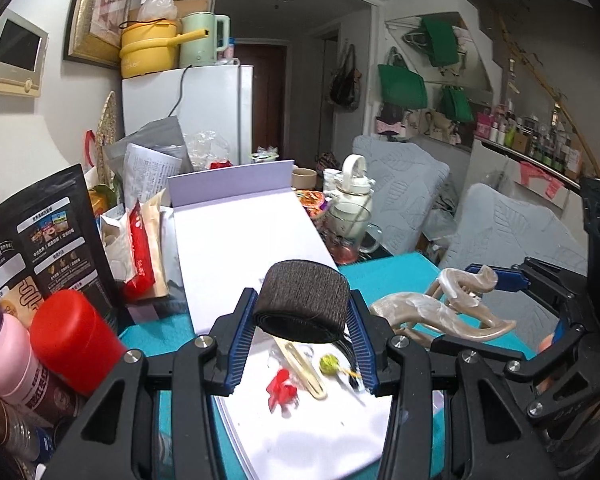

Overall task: Organize rigid objects
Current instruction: 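Lift and carry the scrunchie with the left tool while the right tool carries the claw clips, then lower the scrunchie into the box with the left tool while the right tool lowers the claw clips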

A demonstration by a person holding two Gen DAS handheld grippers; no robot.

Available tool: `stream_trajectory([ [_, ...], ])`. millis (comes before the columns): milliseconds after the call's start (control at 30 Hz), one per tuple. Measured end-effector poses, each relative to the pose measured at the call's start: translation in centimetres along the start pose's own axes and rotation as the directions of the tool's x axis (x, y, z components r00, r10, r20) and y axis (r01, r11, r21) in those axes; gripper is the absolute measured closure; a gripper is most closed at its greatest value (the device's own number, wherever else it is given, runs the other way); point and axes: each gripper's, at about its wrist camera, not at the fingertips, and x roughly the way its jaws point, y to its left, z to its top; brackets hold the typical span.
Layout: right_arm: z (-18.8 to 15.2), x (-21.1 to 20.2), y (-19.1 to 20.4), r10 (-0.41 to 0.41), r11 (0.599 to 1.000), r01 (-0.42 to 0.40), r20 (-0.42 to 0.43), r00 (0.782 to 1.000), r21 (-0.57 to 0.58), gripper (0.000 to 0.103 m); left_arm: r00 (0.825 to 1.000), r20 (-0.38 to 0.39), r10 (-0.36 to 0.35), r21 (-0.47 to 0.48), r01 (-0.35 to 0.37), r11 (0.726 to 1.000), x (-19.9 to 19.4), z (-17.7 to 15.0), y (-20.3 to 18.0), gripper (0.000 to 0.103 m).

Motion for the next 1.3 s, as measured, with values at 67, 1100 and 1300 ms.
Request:
stream_trajectory([
  [67, 0.7, 0.6, -0.4, -0.003, 1.000, 0.003, 0.006, 1.000, 0.001, 0.010, 1.000, 0.007, 0.019, -0.006, -0.019, 1.000, 0.8, 0.4, 0.2, 0.059],
  [1100, -0.3, 10.8, -4.1, -0.059, 0.993, 0.075, -0.152, 0.987, 0.096, 0.010, 0.969, -0.219, 0.113, -0.025, -0.121, 0.992, 11.7, -2.9, 2.3, 0.059],
  [1300, -1.1, 12.3, -4.4, -0.029, 0.994, 0.049, -0.201, 0.979, 0.097, 0.009, 0.955, -0.278, 0.102, -0.017, -0.111, 0.994, 13.2, -3.8, 2.3, 0.059],
])
